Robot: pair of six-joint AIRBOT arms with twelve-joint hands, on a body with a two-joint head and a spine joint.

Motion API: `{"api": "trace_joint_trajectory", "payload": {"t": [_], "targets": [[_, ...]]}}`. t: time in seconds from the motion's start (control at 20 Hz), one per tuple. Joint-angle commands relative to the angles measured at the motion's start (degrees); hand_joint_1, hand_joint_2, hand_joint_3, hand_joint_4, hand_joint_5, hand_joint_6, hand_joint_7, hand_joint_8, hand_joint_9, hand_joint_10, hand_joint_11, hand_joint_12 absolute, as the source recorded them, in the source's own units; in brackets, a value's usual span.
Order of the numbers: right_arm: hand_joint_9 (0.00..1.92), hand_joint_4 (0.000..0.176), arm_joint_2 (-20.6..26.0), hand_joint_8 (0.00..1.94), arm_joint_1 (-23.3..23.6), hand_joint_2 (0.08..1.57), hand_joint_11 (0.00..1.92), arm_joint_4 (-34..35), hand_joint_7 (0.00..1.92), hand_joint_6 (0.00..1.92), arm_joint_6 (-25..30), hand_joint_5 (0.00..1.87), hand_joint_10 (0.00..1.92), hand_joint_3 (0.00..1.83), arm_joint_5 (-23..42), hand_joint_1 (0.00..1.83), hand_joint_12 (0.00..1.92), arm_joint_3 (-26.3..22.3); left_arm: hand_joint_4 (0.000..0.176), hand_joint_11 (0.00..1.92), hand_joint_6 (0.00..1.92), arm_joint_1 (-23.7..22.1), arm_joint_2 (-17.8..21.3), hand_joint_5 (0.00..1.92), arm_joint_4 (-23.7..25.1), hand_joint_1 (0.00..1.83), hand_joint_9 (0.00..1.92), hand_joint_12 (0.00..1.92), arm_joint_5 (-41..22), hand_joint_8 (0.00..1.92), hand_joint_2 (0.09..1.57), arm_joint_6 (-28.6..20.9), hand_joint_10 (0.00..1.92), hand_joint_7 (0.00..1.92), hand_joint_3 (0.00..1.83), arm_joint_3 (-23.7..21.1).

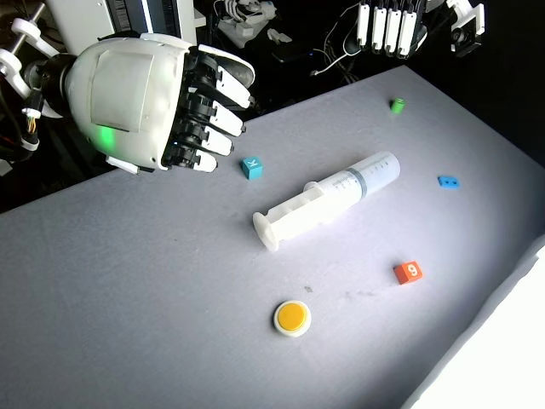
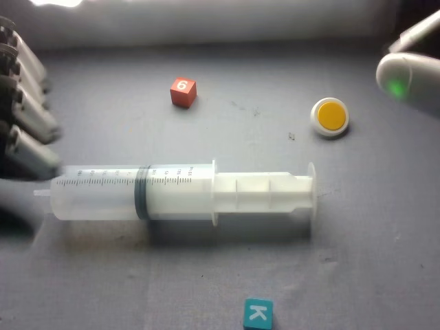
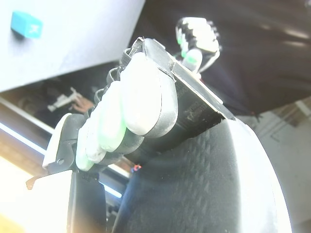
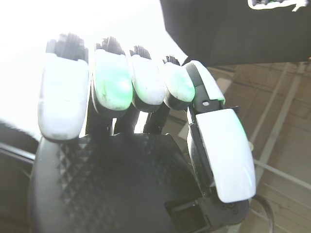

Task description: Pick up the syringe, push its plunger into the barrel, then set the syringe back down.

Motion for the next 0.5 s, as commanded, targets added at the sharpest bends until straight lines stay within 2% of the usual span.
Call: {"api": "trace_joint_trajectory", "payload": {"t": [0.0, 0.25, 0.45], "targets": [[0.0, 0.0, 0.2, 0.0, 0.8, 1.23, 0.0, -0.4, 0.02, 0.0, 0.7, 0.06, 0.0, 0.03, 7.3, 0.0, 0.0, -0.3, 0.0, 0.0, 0.0, -0.1, -0.3, 0.0, -5.0, 0.0, 0.0, 0.0, -2.7, 0.0, 1.07, 0.0, 0.0, 0.0, 0.09, 0.1], [0.0, 0.0, 0.2, 0.0, 0.8, 1.25, 0.0, 0.0, 0.0, 0.0, 0.3, 0.01, 0.0, 0.03, 6.4, 0.0, 0.0, -0.3, 0.0, 0.0, 0.0, 0.5, -0.5, 0.0, -4.2, 0.0, 0.0, 0.0, -2.6, 0.0, 1.11, 0.6, 0.0, 0.0, 0.04, 1.6], [0.0, 0.0, 0.2, 0.0, 0.7, 1.25, 0.0, 3.5, 0.0, 0.0, 0.3, 0.0, 0.0, 0.02, 5.7, 0.0, 0.0, -0.9, 0.0, 0.0, 0.0, 0.9, -0.6, 0.0, -5.7, 0.0, 0.0, 0.0, -1.6, 0.0, 1.11, 2.2, 0.0, 0.0, 0.03, 2.4]]}}
